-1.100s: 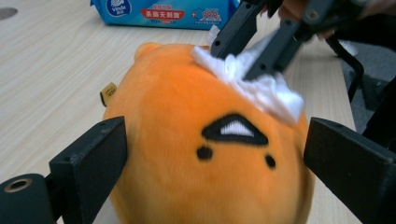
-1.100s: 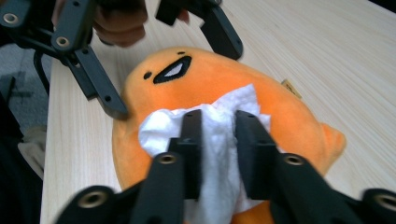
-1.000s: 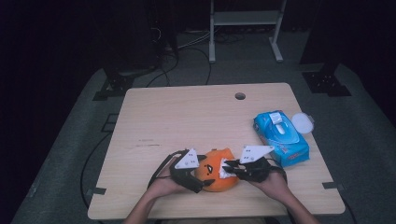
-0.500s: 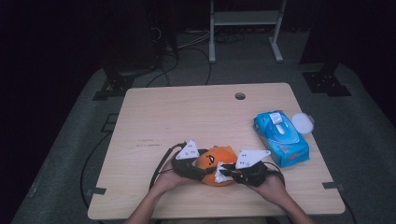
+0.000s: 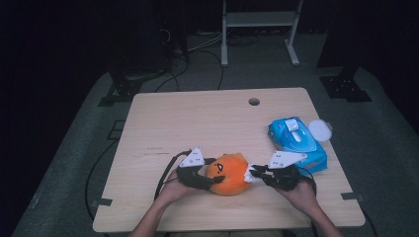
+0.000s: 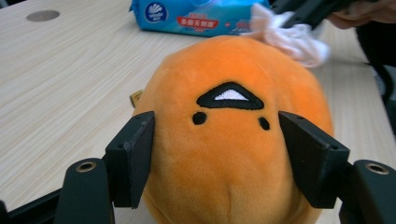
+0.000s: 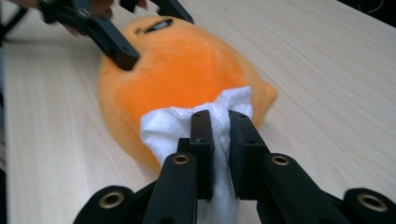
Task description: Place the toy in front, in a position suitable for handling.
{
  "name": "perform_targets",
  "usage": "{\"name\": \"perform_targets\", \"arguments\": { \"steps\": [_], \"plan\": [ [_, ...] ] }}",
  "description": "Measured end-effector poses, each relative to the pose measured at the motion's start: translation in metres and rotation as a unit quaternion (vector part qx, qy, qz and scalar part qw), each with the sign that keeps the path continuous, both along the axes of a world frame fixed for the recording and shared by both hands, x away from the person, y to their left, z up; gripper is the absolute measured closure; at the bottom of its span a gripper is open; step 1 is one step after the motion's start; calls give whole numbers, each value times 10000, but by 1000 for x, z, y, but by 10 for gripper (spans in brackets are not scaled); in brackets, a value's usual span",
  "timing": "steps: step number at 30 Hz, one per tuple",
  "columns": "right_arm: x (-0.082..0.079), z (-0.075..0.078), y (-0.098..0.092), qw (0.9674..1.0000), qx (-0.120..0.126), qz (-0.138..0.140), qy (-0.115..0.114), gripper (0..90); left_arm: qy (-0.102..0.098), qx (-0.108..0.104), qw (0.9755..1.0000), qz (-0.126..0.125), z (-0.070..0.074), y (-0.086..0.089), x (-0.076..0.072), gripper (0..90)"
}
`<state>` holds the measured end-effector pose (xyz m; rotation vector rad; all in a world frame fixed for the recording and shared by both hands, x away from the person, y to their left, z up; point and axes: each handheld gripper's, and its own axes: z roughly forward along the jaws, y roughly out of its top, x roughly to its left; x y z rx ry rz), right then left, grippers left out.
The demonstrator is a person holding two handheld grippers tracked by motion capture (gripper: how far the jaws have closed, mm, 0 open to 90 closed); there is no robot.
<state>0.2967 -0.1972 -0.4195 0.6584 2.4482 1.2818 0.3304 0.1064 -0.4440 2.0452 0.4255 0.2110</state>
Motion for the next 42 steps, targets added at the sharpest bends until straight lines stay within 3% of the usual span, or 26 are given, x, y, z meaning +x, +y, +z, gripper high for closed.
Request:
{"name": "perform_targets", "arguments": {
  "steps": [2, 4, 7, 10, 12, 16, 20, 22, 23, 25, 29, 32, 36, 39, 42],
  "plan": [
    [-4, 0, 6, 9997, 183, 119, 97, 801, 67, -62, 9999, 84, -1, 0, 2, 305],
    [-8, 1, 21, 9981, 319, 491, 183, 800, 147, -152, 9997, 151, -3, 0, 5, 306],
    [-12, 3, 41, 9979, -40, 636, -120, 800, 94, -77, 9999, 112, -2, 1, 4, 314],
    [-2, 4, 31, 9985, 172, 527, 14, 800, 157, -101, 9998, 26, -4, 6, 4, 322],
    [2, 4, 20, 9991, 289, 307, 43, 800, 133, -61, 9999, -49, -4, 8, 4, 322],
    [8, 2, 2, 9994, 344, -2, 80, 800, 196, -73, 9997, -136, -4, 8, 4, 312],
    [1, -2, 6, 9988, 420, 104, 249, 800, 657, -306, 9971, -228, -2, 5, 4, 153],
    [-4, -3, 14, 9973, 556, 356, 321, 800, 648, -284, 9972, -252, -2, 3, 3, 154],
    [-5, -2, 18, 9961, 618, 491, 390, 800, 443, -123, 9985, -293, -2, 1, 1, 188],
    [-3, 0, 20, 9972, 519, 463, 262, 800, 299, 54, 9990, -322, 0, 3, -1, 247],
    [11, -2, 3, 9968, 714, 23, 359, 800, 170, 159, 9986, -476, -2, 6, -2, 283],
    [14, -7, -7, 9952, 808, -126, 539, 800, 218, 88, 9986, -482, -1, 8, -1, 262],
    [5, -9, -1, 9954, 708, 121, 631, 799, 625, -66, 9974, -353, 1, 5, 4, 112],
    [1, -7, 5, 9961, 659, 236, 534, 799, 370, -23, 9982, -465, -2, 4, -1, 212],
    [11, -4, 2, 9948, 850, 109, 554, 800, 60, 186, 9974, -700, -1, 0, -7, 276]
  ]
}}
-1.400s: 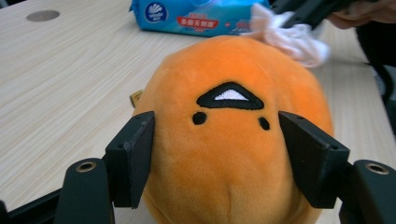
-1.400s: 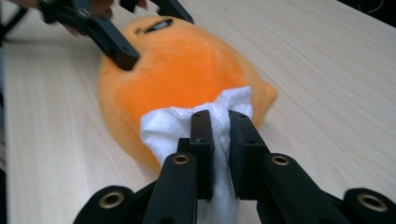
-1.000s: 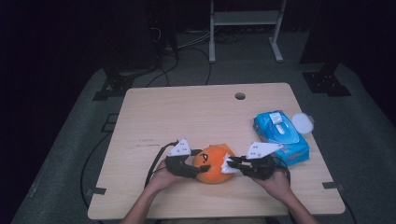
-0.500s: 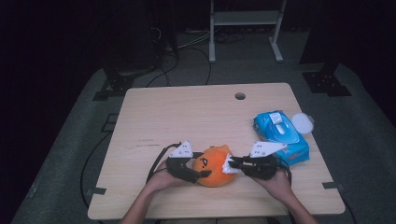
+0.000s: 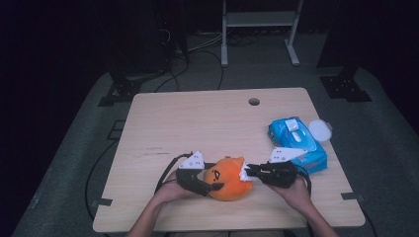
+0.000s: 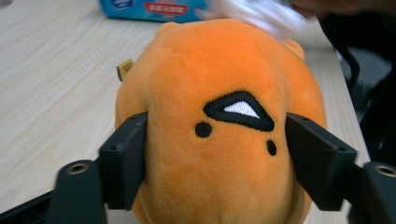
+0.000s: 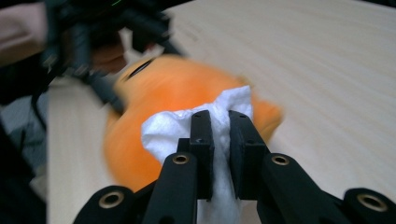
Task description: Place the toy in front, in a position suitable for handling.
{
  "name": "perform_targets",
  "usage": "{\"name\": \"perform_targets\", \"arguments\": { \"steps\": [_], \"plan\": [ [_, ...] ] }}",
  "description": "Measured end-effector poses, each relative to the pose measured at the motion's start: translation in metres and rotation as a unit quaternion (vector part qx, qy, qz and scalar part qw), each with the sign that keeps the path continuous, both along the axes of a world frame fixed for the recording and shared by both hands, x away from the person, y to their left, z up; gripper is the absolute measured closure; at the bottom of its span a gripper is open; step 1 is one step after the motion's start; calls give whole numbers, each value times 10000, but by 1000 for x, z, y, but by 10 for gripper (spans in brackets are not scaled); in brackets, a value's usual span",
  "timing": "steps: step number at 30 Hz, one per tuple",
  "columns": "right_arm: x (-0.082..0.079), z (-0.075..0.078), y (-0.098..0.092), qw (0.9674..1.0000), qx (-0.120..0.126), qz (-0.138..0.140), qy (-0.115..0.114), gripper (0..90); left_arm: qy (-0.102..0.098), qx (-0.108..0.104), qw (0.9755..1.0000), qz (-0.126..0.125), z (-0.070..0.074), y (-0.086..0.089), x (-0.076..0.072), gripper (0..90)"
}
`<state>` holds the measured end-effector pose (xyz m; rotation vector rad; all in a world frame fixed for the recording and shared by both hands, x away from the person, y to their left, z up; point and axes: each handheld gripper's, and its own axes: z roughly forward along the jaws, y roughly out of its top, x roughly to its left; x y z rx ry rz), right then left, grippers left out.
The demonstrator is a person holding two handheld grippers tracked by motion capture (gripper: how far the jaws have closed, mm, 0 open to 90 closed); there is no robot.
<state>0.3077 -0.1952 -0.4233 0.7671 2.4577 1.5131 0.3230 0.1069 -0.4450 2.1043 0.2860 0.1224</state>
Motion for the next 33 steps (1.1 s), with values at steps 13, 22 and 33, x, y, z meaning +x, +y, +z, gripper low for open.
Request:
{"name": "perform_targets", "arguments": {
  "steps": [13, 22, 33],
  "plan": [
    [-2, -11, -11, 9994, 9, 10, 342, 799, 309, -173, 9988, 345, -4, 10, 8, 255],
    [16, -8, -3, 9993, 105, -239, 272, 800, -185, -61, 9998, -54, -4, 5, -1, 255],
    [-9, -4, -1, 9995, -19, 191, 250, 800, 127, -119, 9989, 442, -6, 13, 10, 247]
  ]
}}
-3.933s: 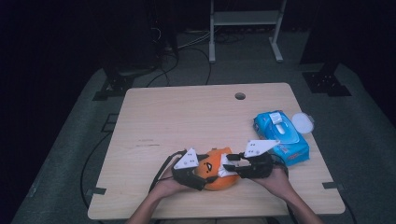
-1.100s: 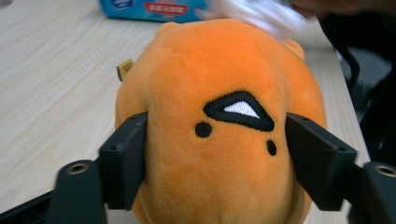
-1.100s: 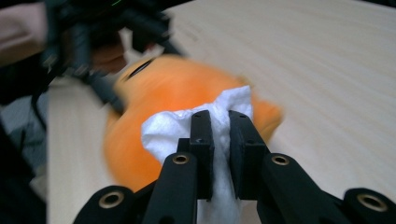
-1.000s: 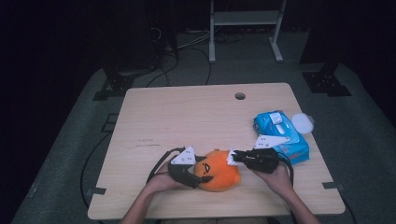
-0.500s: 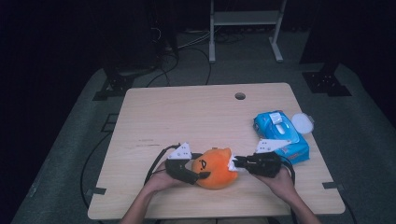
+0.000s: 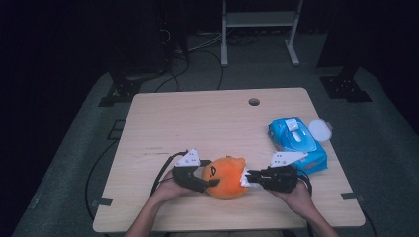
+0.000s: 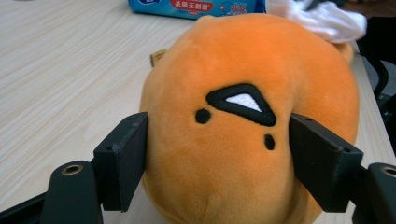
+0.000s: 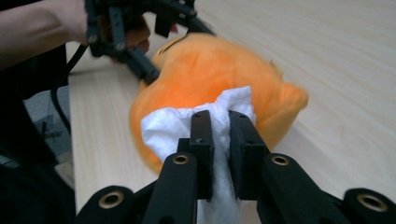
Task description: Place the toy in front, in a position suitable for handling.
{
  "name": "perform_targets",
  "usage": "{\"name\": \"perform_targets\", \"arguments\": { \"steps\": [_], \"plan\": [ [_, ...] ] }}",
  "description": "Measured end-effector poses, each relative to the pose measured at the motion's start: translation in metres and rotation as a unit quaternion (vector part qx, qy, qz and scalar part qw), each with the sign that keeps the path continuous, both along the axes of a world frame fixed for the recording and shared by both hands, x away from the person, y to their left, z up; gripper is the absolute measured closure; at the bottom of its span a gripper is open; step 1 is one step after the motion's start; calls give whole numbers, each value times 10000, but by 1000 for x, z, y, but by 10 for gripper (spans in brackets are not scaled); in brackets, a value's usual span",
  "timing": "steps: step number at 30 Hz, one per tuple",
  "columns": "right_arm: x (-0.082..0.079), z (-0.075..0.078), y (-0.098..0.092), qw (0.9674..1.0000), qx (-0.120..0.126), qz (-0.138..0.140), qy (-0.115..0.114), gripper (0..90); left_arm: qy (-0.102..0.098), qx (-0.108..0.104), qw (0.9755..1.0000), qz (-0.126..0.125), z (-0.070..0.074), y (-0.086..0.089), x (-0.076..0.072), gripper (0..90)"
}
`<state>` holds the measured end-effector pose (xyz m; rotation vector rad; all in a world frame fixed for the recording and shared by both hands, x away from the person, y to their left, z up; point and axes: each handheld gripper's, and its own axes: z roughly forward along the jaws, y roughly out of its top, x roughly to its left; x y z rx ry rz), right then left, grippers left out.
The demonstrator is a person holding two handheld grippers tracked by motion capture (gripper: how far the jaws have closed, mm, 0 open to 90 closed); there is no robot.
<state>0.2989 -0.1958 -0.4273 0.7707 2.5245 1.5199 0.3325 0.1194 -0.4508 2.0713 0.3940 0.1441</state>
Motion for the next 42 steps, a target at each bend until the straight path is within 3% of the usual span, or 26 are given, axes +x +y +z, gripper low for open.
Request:
{"name": "perform_targets", "arguments": {
  "steps": [5, 7, 10, 15, 19, 24, 27, 30, 32, 33, 35, 37, 38, 40, 42],
  "plan": [
    [15, 0, 3, 9998, 123, -179, 26, 800, -240, 79, 9993, -278, 2, -6, -8, 277],
    [28, -1, 3, 9988, 188, -440, 30, 801, -479, 105, 9970, -594, 3, -12, -15, 283],
    [34, -5, -1, 9984, 175, -516, 120, 800, -657, 140, 9954, -690, 5, -16, -19, 273],
    [31, -9, -11, 9979, 76, -624, 173, 800, -608, 131, 9962, -608, 3, -13, -18, 269],
    [19, -3, -7, 9990, 119, -433, 16, 800, -791, 250, 9941, -700, 4, -18, -23, 266],
    [21, -2, -3, 9992, 98, -389, 11, 800, -651, 182, 9962, -553, 4, -14, -19, 262],
    [24, -7, -11, 9988, -87, -481, 81, 800, -415, 63, 9985, -354, 4, -11, -13, 254],
    [14, -4, -12, 9989, -128, -458, 1, 800, -362, 73, 9991, -196, 3, -14, -12, 251],
    [5, 0, -6, 9997, -20, -238, -66, 800, -202, -63, 9997, 106, 0, -18, -11, 241],
    [3, 2, -3, 9997, -20, -185, -141, 800, -215, -51, 9996, 151, 0, -20, -11, 230],
    [3, 4, 2, 9995, -109, -164, -226, 800, -172, -43, 9998, 128, 2, -19, -11, 195],
    [7, 1, -2, 9997, -98, -170, -130, 800, -101, -119, 9999, 65, 4, -17, -11, 138],
    [9, 0, -5, 9997, -113, -206, -83, 800, 72, -244, 9996, -140, 5, -13, -10, 100],
    [10, -1, -9, 9993, -192, -313, -112, 800, 81, -177, 9996, -190, 4, -13, -11, 100],
    [8, 1, -9, 9991, -221, -323, -158, 801, -4, -75, 9999, -135, 4, -15, -12, 181]
  ]
}}
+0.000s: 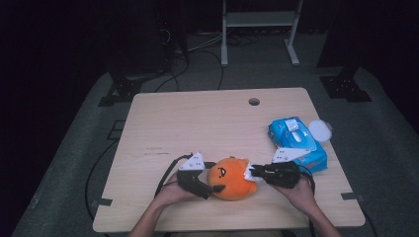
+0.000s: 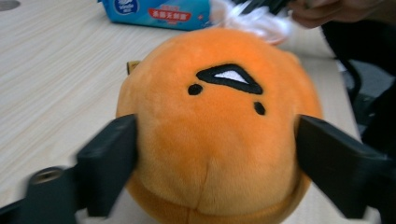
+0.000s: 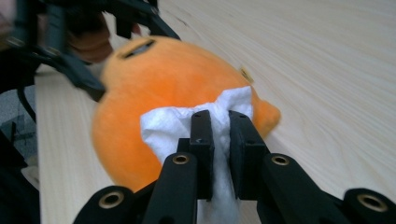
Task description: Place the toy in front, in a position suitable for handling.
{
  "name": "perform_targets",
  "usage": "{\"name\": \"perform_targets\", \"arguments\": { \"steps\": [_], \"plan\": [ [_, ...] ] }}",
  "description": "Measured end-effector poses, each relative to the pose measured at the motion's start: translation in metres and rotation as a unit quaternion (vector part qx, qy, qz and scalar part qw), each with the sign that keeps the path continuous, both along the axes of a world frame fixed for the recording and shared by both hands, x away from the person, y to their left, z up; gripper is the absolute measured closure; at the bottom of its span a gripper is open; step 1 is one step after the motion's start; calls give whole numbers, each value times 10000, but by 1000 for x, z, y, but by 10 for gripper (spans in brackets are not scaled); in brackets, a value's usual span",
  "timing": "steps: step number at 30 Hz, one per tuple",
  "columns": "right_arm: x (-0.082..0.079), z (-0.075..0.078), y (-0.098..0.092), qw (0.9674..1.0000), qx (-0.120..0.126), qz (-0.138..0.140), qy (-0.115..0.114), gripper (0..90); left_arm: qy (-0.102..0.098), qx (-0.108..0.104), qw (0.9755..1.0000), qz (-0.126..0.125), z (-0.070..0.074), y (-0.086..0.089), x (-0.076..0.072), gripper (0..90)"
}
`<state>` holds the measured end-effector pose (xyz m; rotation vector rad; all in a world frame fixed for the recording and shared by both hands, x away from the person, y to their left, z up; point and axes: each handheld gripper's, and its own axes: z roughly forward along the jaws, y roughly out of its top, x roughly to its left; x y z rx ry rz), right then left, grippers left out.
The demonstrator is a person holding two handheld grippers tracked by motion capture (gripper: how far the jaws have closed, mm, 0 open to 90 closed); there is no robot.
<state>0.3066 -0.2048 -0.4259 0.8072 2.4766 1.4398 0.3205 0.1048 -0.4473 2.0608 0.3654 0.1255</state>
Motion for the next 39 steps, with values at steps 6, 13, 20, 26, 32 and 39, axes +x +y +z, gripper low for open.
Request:
{"name": "perform_targets", "arguments": {
  "steps": [6, 13, 20, 26, 32, 39],
  "plan": [
    [-13, 9, 26, 9986, -42, 366, -379, 800, -80, 49, 9998, 166, 5, -7, 0, 229],
    [-9, 7, 11, 9991, -99, 126, -385, 799, 143, -74, 9997, 156, 4, -2, 3, 228],
    [-23, 16, 40, 9955, -248, 454, -788, 799, 77, -131, 9997, 176, 12, -12, 1, 262],
    [-17, 12, 20, 9961, -365, 162, -782, 800, 212, -245, 9991, 262, 7, -6, 2, 281],
    [-27, 18, 36, 9942, -335, 411, -937, 799, 187, -343, 9982, 455, 13, -18, 4, 331],
    [-9, 16, 18, 9971, -242, 96, -715, 799, -15, -233, 9995, 192, 11, -14, 1, 349]
  ]
}}
